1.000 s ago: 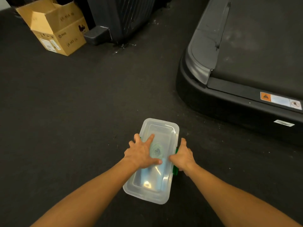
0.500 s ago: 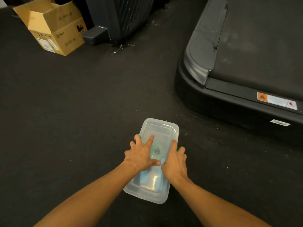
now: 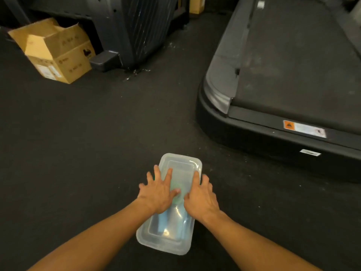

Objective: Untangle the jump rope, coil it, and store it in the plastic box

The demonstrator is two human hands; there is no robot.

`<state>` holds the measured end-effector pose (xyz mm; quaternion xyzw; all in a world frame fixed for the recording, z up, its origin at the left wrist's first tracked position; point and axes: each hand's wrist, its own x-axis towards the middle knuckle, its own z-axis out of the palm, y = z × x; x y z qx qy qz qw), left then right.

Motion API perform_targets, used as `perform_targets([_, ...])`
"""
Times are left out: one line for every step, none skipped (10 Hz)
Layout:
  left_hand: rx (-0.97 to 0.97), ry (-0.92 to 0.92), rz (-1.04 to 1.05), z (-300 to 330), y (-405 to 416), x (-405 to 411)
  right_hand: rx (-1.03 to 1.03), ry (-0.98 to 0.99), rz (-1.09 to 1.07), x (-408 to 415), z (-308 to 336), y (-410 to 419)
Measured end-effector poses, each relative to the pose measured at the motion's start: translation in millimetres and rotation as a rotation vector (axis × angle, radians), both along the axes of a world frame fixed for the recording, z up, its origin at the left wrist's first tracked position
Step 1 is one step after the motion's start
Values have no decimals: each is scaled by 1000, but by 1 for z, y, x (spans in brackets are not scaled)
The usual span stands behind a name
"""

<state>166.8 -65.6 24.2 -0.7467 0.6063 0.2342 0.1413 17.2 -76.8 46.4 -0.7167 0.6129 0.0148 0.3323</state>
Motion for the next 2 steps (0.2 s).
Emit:
perform_targets([-294, -2, -81, 42, -22, -2, -181, -63, 14, -8, 27, -23])
perform_targets([-598, -46, -183, 86, -47, -11, -355, -84, 64, -17, 66, -44])
